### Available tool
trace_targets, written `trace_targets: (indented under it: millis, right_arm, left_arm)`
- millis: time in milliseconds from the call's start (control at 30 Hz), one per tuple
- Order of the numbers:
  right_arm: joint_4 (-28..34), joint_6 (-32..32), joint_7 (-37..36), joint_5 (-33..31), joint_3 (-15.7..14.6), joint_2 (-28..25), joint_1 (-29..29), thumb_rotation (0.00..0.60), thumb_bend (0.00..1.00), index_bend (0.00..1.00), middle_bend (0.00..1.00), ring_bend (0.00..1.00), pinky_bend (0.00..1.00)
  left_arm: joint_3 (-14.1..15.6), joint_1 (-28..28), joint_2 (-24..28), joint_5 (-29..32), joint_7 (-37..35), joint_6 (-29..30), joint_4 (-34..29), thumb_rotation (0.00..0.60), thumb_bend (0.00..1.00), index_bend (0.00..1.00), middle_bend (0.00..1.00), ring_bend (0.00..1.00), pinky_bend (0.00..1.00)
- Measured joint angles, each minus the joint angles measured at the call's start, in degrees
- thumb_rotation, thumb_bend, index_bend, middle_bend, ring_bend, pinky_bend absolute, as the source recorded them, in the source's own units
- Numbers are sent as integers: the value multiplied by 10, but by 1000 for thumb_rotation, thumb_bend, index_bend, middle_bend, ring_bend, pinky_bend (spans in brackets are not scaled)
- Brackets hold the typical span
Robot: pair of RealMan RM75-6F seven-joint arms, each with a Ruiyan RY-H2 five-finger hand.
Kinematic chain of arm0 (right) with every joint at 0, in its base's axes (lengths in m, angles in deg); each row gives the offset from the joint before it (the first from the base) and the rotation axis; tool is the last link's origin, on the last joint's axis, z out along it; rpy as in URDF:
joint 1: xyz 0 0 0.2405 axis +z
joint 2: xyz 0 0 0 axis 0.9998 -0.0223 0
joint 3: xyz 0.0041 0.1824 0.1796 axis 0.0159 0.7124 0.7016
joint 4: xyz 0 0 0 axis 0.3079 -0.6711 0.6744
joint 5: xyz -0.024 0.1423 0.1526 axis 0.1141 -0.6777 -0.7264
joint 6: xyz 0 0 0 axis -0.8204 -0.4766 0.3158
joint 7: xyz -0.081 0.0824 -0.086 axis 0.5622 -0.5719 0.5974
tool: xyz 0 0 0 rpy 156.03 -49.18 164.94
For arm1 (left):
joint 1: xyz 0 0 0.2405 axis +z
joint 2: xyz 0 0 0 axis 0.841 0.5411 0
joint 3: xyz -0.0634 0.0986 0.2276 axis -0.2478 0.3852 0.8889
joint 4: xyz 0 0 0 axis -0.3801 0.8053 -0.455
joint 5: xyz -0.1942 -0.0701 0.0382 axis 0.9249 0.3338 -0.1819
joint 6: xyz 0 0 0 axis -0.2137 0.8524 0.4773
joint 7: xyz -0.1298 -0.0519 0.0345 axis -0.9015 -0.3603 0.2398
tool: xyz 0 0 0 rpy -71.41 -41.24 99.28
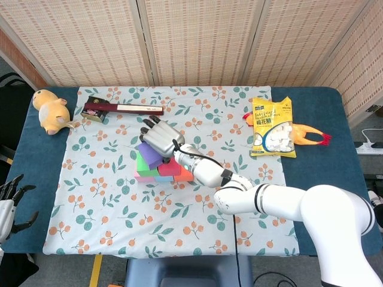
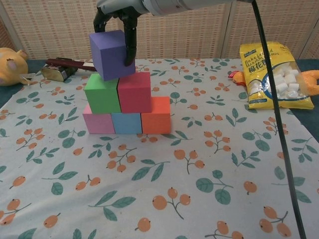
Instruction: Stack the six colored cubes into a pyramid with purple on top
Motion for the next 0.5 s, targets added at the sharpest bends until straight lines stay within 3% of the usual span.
trace_targets:
  millis: [500]
  right_arm:
    - [63, -86, 111, -233, -18, -9, 50, 600, 0, 532, 222, 0, 0]
  left_arm:
    - [1, -1, -3, -2, 0, -3, 1, 600, 332, 232, 0, 0, 82]
